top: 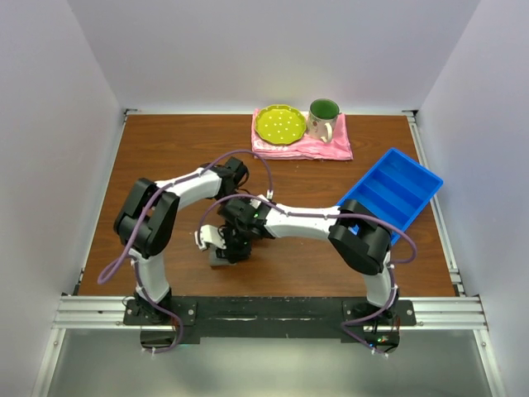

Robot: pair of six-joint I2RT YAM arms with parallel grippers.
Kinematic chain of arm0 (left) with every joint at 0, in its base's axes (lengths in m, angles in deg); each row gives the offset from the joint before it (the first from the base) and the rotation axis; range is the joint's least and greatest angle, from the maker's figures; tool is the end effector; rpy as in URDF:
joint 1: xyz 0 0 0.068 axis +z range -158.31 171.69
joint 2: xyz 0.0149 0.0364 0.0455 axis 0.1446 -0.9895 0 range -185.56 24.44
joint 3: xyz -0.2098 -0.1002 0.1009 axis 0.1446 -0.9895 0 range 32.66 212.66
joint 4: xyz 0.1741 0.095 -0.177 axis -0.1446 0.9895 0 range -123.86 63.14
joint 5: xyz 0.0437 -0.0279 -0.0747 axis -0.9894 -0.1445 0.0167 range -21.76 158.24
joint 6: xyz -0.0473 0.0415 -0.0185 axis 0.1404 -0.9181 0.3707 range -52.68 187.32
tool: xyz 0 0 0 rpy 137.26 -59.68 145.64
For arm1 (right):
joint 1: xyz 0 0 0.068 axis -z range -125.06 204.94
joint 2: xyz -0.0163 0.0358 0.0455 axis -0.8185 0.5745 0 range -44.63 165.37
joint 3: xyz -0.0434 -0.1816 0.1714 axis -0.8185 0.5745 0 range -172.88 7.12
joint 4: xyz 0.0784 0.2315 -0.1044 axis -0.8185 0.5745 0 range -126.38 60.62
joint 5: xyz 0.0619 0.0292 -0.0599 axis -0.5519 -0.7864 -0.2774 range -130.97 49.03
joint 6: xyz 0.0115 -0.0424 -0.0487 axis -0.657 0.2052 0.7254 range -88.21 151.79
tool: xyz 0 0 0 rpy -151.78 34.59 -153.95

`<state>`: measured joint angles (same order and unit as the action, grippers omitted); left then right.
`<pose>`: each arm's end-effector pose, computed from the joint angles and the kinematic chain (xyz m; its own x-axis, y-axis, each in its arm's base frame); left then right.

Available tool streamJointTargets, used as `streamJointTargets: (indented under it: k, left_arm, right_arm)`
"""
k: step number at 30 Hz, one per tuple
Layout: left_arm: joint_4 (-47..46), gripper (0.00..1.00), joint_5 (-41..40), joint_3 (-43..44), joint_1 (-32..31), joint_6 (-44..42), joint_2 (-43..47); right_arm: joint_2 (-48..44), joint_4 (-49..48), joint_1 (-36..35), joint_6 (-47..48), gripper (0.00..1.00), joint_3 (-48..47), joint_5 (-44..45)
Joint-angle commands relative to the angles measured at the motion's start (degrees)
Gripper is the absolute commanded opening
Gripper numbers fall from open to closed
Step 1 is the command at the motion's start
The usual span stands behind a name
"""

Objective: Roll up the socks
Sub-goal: Roll the sock at the center of the board.

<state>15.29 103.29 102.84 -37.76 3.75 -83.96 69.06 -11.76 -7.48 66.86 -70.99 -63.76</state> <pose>0.2776 -0.1908 0.1216 -0.0062 0.8453 -0.5343 0.9683 -0.1283 -0.2142 0.1750 0.3783 0.1349 0.1919 -0.7767 -0.5999 -0.9726 -0.2322 -0.0104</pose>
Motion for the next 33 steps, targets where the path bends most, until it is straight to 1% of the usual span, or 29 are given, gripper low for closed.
streamJointTargets:
  k: [1, 2, 3, 5, 6, 8, 10, 11, 13, 14, 15, 16, 18, 19, 20, 21, 22, 23, 24, 25, 26, 28, 29, 31, 32, 33]
  left_arm:
    - [-25.0, 0.65, -1.7, -4.1, -0.6, 0.4, 1.9]
    - [-26.6, 0.70, -1.5, -4.7, -0.3, 1.2, 2.7]
    - [-29.1, 0.79, -1.4, -5.7, -0.3, 1.8, 4.1]
    - [-32.6, 0.86, -2.2, -6.5, 0.1, 4.1, 5.5]
    - [-36.3, 0.92, -2.3, -7.1, 1.1, 7.3, 6.6]
    - [-39.5, 1.00, -1.0, -7.3, 3.9, 10.7, 7.5]
    - [-42.1, 1.00, 0.2, -6.9, 6.2, 14.5, 8.6]
    - [-43.4, 1.00, 1.3, -7.2, 8.7, 15.8, 9.3]
    - [-46.7, 1.00, 2.6, -8.4, 11.2, 18.2, 11.4]
    - [-47.6, 1.00, 3.2, -9.2, 13.4, 18.1, 12.5]
    - [-48.4, 1.00, 3.2, -11.0, 14.3, 18.0, 14.6]
    - [-50.6, 1.00, 4.2, -12.2, 15.2, 17.4, 15.8]
    - [-52.1, 1.00, 6.8, -15.6, 18.9, 16.3, 19.8]
    - [-52.4, 1.00, 10.2, -16.8, 20.2, 15.9, 21.3]
    - [-52.2, 1.00, 12.2, -18.0, 23.2, 14.3, 24.3]
    - [-53.3, 1.00, 13.8, -21.1, 24.7, 14.0, 26.0]
    - [-53.2, 1.00, 18.3, -22.5, 26.3, 13.1, 27.8]
    - [-52.9, 1.00, 20.7, -24.0, 29.4, 11.0, 31.0]
    - [-51.8, 1.00, 22.9, -26.7, 31.5, 9.1, 32.4]
    - [-49.7, 1.00, 27.6, -27.6, 33.1, 6.3, 33.9]
    - [-44.3, 0.99, 29.4, -29.3, 35.7, 0.5, 35.9]
    - [-34.9, 0.98, 34.4, -29.7, 38.1, -9.9, 37.0]
    - [-24.9, 0.97, 35.6, -29.3, 39.5, -20.3, 36.9]
    - [-12.7, 0.95, 36.8, -28.6, 40.6, -34.4, 35.9]
    - [-3.4, 0.93, 37.1, -28.4, 40.8, -45.6, 34.5]
    - [0.6, 0.93, 37.1, -28.6, 40.9, -51.0, 33.7]
  right_arm:
    - [4.3, 1.0, 1.5, -2.1, 0.00, 0.0, -1.9]
    - [4.4, 0.8, 1.6, -2.5, 0.00, -0.1, -1.7]
    - [4.5, 0.7, 1.6, -2.8, 0.00, -0.1, -1.6]
    - [4.7, 0.1, 1.7, -3.3, 0.00, 0.3, -1.1]
    - [4.8, -0.1, 1.7, -3.6, 0.00, 0.4, -1.0]
    - [5.1, -0.5, 1.7, -3.8, 0.00, 0.7, -0.9]
    - [5.3, -0.7, 1.7, -4.0, 0.00, 0.8, -0.8]
    - [5.4, -0.8, 1.7, -4.2, 0.00, 0.7, -0.7]
    - [5.5, -1.1, 1.8, -4.5, 0.00, 0.7, -0.5]
    - [5.7, -1.1, 1.8, -4.6, 0.00, 0.6, -0.4]
    - [5.8, -0.9, 1.8, -4.7, 0.00, 0.4, -0.3]
    - [5.9, -0.8, 1.8, -4.7, 0.00, 0.3, -0.2]
    - [6.3, -0.7, 1.8, -4.9, 0.00, 0.2, -0.2]
    - [6.5, -0.6, 1.8, -4.9, 0.00, 0.1, -0.2]
    - [6.6, -0.6, 1.9, -5.0, 0.00, 0.1, -0.2]
    - [6.8, -0.6, 1.9, -5.2, 0.00, 0.1, -0.3]
    - [7.0, -0.6, 2.0, -5.3, 0.00, -0.2, -0.3]
    - [7.2, -0.5, 2.2, -5.4, 0.00, -0.4, -0.4]
    - [7.3, -0.4, 2.3, -5.5, 0.00, -0.6, -0.5]
    - [7.8, -0.1, 2.4, -5.7, 0.00, -1.0, -0.7]
    - [7.9, 0.1, 2.6, -5.9, 0.00, -1.3, -0.8]
    - [8.7, 0.6, 2.8, -6.1, 0.00, -2.0, -1.0]
    - [8.8, 0.8, 3.1, -6.2, 0.00, -2.2, -1.4]
    - [9.4, 1.2, 3.4, -6.5, 0.00, -2.8, -1.8]
    - [9.4, 1.5, 3.6, -6.6, 0.00, -3.0, -1.7]
    - [9.5, 1.7, 3.7, -6.6, 0.00, -3.3, -2.2]
